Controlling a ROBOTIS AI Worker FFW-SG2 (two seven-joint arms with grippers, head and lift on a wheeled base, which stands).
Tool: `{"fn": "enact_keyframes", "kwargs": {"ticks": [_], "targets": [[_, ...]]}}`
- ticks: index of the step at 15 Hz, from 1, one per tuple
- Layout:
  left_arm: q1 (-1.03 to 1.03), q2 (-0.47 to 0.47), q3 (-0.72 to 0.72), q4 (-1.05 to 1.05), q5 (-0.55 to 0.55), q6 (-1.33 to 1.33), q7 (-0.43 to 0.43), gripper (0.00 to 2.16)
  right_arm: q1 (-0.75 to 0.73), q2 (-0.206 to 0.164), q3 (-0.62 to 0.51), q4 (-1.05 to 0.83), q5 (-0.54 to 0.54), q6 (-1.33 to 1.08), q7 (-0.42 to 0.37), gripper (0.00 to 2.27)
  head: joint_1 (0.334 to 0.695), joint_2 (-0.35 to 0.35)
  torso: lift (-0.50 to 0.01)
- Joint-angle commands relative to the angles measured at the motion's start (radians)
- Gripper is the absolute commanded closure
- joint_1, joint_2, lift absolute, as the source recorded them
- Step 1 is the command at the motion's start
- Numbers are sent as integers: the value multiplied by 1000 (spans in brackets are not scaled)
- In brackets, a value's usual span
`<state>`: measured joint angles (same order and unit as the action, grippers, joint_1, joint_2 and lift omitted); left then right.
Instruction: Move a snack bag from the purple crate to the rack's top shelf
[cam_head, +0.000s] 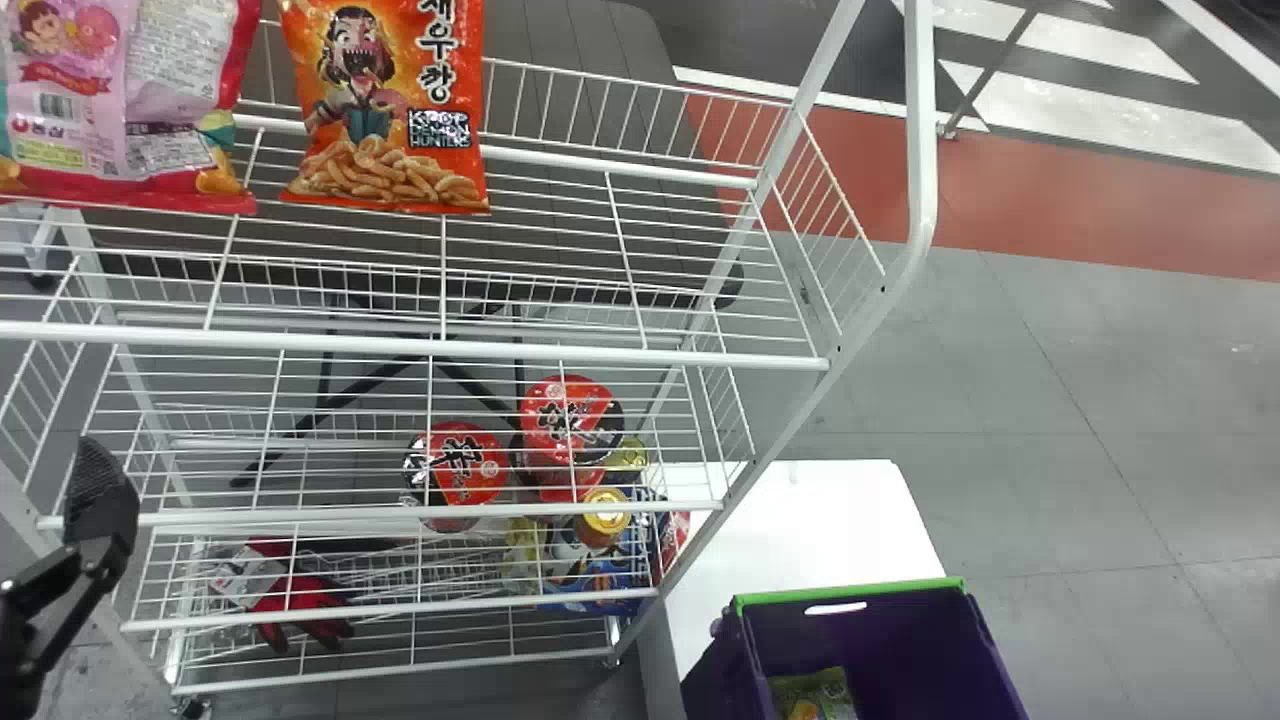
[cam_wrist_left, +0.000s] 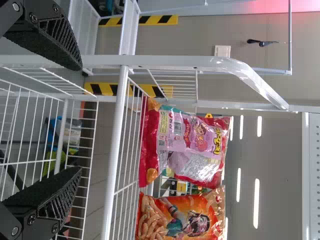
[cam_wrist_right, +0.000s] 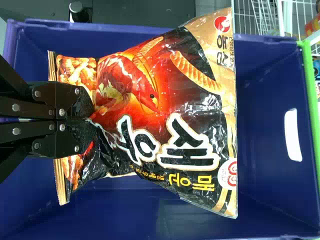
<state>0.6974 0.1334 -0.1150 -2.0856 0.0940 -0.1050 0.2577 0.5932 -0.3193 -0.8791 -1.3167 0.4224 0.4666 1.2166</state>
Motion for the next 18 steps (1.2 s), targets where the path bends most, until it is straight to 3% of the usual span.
{"fn": "enact_keyframes", "kwargs": {"ticks": [1,18], "targets": [[4,0,0,-4,-2,0,0,107,-3,0,0,-7,-1,5,1,1234,695,-350,-107],[-2,0,6,-11,-3,3,0,107,-10,8,-14,-36,-11,17,30,1234,695,-350,-39]]}}
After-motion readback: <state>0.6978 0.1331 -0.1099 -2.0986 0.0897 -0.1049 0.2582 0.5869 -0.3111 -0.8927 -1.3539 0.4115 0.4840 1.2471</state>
